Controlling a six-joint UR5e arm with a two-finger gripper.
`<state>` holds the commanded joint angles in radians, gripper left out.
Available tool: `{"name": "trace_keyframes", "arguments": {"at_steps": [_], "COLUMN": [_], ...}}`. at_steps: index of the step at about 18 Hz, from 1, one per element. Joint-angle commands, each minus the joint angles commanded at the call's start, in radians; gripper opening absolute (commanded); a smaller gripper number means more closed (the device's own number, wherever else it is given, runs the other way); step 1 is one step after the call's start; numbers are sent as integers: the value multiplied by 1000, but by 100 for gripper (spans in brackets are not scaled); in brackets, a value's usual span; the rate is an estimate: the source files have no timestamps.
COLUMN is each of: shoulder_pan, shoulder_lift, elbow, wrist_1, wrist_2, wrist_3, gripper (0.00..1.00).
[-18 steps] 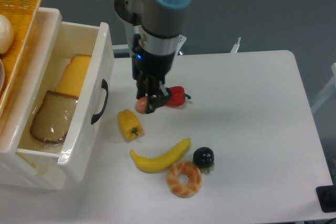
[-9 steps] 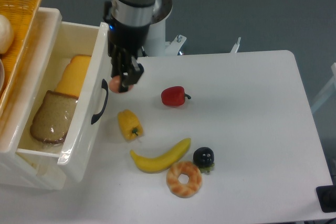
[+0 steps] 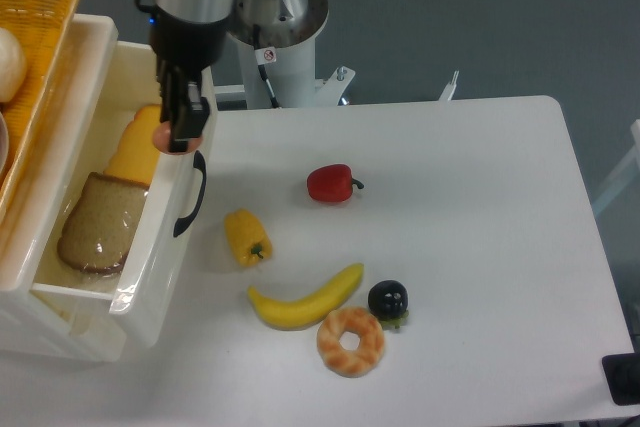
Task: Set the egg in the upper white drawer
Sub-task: 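Lift the egg and carry it over the open white drawer, then lower the egg into the drawer beside the cheese slice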
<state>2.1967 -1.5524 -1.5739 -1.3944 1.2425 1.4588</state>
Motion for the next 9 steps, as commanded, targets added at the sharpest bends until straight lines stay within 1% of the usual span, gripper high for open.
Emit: {"name": "trace_keyframes", "arguments": {"at_steps": [4,9], "shoulder_pan": [-31,-35], "shoulder_lift": [0,-2], "elbow": [-20,-51], "wrist_1": [-12,-15], "wrist_2": [2,5], "wrist_3": [5,8], "gripper": [14,15]}}
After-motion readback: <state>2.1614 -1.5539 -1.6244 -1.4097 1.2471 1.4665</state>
